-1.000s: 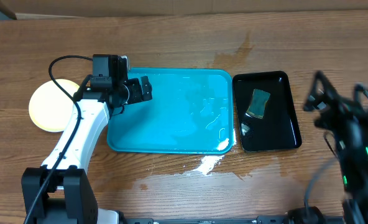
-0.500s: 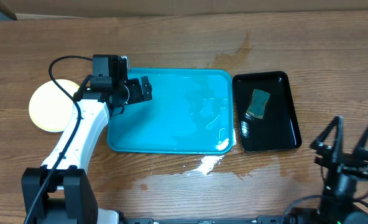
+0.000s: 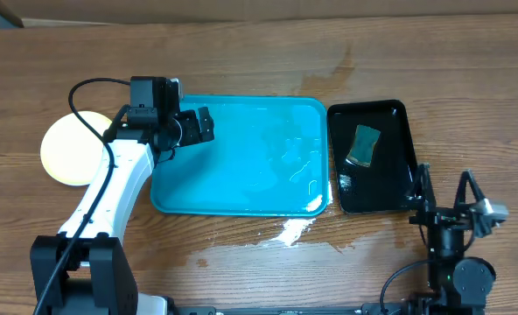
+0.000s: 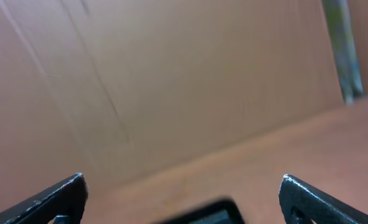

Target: Clean dirty plates on tray and stack at the side

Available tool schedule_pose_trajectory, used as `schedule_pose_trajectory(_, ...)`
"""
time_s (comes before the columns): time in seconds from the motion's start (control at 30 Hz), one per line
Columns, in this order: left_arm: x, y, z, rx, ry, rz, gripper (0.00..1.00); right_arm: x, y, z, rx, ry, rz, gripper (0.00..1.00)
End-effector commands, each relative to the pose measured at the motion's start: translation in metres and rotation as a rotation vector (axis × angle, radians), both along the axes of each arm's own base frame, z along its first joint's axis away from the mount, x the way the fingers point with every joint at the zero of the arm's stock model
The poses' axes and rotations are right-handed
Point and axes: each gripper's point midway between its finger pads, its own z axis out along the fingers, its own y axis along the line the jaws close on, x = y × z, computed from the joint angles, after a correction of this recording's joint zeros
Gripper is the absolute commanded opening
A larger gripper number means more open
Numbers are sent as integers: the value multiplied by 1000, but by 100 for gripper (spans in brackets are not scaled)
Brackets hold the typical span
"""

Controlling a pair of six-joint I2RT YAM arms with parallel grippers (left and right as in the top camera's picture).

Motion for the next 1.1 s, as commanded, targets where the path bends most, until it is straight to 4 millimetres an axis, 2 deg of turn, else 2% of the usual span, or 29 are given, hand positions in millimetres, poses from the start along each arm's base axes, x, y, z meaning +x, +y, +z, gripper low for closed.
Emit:
schedule_pose_trajectory(0.0,2,1,2,16,-10,-9,100,2,0,-31,2,114,3,100)
schedule_pose_trajectory(0.03,2,1,2,16,-10,-9,100,3,0,-41,5,158,3,100)
schedule_pose_trajectory(0.07,2,1,2,16,-10,-9,100,3,1,-43,4,165,7,100)
schedule_pose_trajectory(1.07,2,1,2,16,-10,-9,100,3,0,-44,5,168,3,100)
